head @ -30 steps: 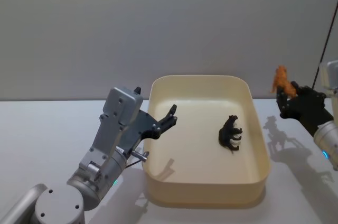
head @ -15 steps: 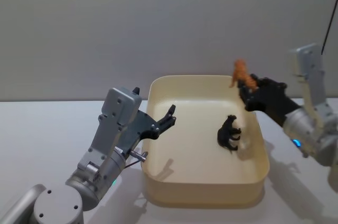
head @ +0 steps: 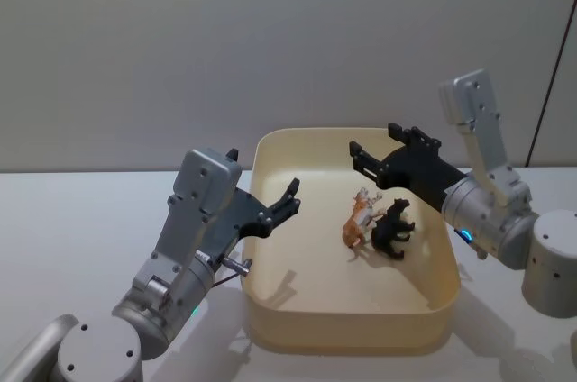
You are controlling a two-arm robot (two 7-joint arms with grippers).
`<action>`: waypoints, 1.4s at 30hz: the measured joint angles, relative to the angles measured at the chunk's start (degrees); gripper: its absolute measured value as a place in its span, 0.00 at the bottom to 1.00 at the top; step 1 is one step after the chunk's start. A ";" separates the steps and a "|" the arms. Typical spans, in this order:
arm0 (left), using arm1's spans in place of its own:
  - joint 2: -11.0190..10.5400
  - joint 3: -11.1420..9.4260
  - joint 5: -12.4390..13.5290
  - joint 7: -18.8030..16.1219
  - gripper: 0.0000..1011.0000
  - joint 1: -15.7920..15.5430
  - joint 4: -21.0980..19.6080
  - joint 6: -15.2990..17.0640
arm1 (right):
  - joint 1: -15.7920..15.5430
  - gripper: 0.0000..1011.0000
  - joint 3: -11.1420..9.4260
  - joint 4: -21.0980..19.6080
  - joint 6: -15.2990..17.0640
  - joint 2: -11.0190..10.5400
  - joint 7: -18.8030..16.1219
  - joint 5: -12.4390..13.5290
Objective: Pick up the toy alternately with two hands and place it into the central storage box.
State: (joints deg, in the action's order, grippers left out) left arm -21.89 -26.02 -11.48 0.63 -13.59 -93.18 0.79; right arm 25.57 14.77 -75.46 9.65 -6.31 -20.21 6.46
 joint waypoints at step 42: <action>2.06 1.04 -2.17 -1.24 0.99 -2.53 2.28 5.99 | -6.38 0.99 -6.01 -10.37 1.56 -6.37 8.24 4.23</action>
State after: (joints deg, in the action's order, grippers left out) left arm -19.83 -24.98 -13.65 -0.61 -16.11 -90.90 6.78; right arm 19.19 8.75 -85.82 11.20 -12.68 -11.97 10.69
